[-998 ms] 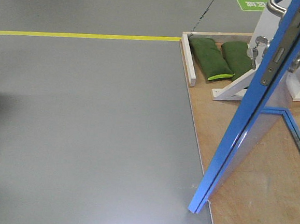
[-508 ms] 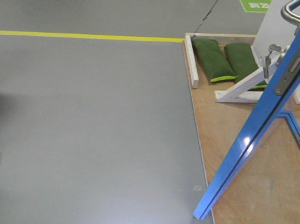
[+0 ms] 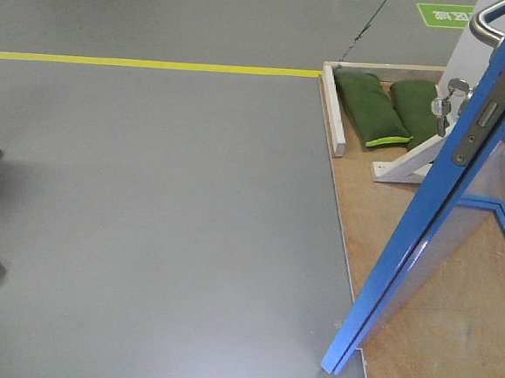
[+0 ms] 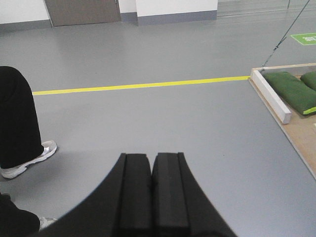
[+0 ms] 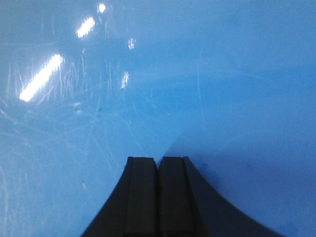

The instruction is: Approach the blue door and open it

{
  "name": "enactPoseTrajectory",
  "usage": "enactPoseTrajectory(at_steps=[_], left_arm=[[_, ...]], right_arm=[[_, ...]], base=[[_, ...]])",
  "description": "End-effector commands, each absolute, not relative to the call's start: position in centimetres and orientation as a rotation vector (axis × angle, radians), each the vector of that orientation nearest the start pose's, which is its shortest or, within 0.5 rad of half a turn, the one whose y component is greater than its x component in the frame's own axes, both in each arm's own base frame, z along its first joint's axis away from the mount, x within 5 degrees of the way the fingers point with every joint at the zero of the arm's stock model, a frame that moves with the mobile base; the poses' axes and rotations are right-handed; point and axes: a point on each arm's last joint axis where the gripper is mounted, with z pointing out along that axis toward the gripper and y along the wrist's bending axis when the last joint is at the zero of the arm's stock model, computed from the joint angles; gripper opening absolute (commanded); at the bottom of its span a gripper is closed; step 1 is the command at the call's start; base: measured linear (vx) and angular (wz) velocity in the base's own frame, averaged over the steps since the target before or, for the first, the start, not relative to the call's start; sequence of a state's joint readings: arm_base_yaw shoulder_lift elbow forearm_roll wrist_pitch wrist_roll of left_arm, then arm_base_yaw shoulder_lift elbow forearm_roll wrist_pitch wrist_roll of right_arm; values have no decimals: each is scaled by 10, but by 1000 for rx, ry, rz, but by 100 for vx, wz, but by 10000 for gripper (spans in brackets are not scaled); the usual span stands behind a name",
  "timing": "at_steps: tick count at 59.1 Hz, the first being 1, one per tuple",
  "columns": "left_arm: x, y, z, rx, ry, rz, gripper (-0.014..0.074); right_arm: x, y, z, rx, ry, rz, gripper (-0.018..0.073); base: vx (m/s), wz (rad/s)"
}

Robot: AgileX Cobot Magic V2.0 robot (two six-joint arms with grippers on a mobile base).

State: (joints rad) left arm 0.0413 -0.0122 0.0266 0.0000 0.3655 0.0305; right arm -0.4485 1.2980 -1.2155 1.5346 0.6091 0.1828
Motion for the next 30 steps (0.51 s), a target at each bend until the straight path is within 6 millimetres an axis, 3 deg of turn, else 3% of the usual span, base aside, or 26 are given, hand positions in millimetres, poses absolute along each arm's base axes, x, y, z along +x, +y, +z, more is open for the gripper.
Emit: enactPoseTrajectory(at_steps=[1,30], left_arm=[[54,2,178,-13,1775,50,70],[54,2,178,-13,1775,50,70]], right_arm=[[272,-70,446,1190,1251,1481,6],[272,-70,446,1190,1251,1481,6]], base=[[8,6],[11,2]])
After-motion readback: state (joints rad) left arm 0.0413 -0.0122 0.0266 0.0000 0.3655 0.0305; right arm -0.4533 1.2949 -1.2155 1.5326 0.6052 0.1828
